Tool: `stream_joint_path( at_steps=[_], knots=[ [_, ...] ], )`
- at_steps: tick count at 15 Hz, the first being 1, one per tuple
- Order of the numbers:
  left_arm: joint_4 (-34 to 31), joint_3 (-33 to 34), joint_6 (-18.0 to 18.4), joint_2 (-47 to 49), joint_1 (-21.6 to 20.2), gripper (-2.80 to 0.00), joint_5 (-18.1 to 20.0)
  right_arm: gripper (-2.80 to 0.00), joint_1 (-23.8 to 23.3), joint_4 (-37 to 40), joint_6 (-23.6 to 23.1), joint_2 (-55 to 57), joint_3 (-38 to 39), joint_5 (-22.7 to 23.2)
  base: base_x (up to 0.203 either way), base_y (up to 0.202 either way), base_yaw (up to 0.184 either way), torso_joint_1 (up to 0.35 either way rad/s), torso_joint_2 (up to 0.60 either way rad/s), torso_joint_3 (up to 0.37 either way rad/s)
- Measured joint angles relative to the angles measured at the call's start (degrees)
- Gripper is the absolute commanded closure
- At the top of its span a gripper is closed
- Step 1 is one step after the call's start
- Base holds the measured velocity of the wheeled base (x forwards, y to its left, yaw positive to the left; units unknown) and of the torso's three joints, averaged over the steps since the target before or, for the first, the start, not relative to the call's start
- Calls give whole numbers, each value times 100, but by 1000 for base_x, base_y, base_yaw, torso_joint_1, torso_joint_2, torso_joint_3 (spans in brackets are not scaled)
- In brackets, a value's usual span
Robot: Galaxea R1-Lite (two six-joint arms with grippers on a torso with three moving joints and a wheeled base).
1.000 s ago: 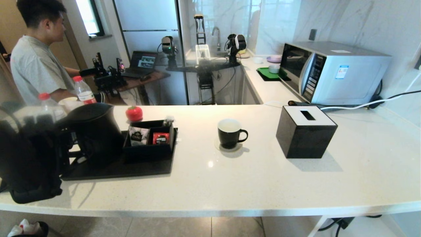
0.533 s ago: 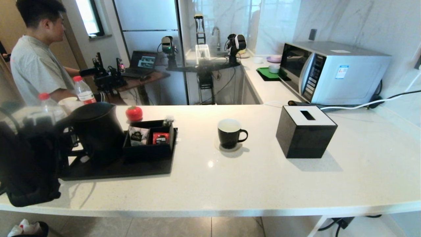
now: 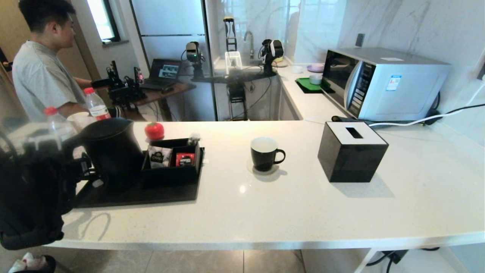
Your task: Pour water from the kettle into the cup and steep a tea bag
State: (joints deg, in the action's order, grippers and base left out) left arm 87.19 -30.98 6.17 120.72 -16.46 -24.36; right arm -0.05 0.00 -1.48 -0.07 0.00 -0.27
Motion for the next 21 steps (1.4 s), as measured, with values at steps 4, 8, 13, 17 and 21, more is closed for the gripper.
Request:
stream_joint_path(
  at_steps=[4,8,13,17,21],
  knots=[
    [4,608,-99,-379,102,-280,0,0,2,0,-1,0,0,0,0,0,0,0,0,0],
    [-1,1293,-133,-883,157,-280,-6,0,2,0,-1,0,0,2,0,0,0,0,0,0],
    [1,1953,-196,-1511,168,0,41,0,0,0,-3,0,0,2,0,0,0,0,0,0],
    [-1,2149,-299,-1960,166,0,115,0,0,0,-4,0,0,0,0,0,0,0,0,0],
    [-4,2467,-353,-2413,417,0,515,0,0,2,0,0,0,2,0,0,0,0,0,0]
  ],
)
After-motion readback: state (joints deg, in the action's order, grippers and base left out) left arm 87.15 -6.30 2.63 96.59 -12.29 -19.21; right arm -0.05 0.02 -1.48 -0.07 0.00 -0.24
